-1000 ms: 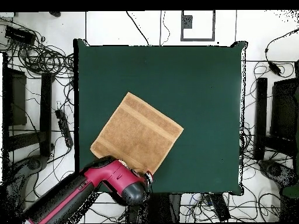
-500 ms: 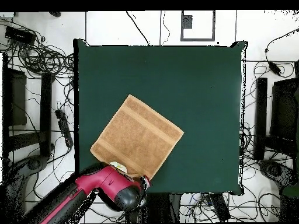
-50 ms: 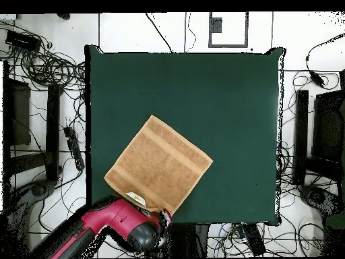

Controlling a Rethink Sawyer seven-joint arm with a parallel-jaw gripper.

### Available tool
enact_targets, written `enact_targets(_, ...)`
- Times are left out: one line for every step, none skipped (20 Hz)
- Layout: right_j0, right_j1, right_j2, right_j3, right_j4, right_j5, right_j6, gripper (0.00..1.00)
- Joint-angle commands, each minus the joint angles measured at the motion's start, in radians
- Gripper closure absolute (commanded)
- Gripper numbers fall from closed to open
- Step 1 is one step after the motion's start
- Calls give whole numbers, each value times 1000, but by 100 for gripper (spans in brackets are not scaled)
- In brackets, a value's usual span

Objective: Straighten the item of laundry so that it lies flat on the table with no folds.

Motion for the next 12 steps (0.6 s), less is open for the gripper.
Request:
enact_targets(-1, 26, 188, -5, 15, 79, 217, 0)
enact_targets(0, 26, 188, -5, 16, 81, 215, 0)
enact_targets(1, 25, 189, -4, 18, 82, 213, 0)
enact_targets(2, 25, 190, -3, 15, 81, 206, 0)
enact_targets(2, 26, 191, -3, 13, 81, 210, 0)
enact_targets(3, 26, 191, -4, 11, 80, 214, 0)
enact_targets(4, 27, 190, -4, 7, 79, 221, 0)
enact_targets(4, 27, 189, -3, 4, 78, 221, 0)
enact_targets(2, 26, 188, -2, 1, 74, 217, 0)
enact_targets(0, 25, 187, -1, -2, 71, 213, 0)
enact_targets(0, 25, 185, -2, -10, 65, 212, 0)
enact_targets(-3, 20, 182, 0, -11, 62, 209, 0)
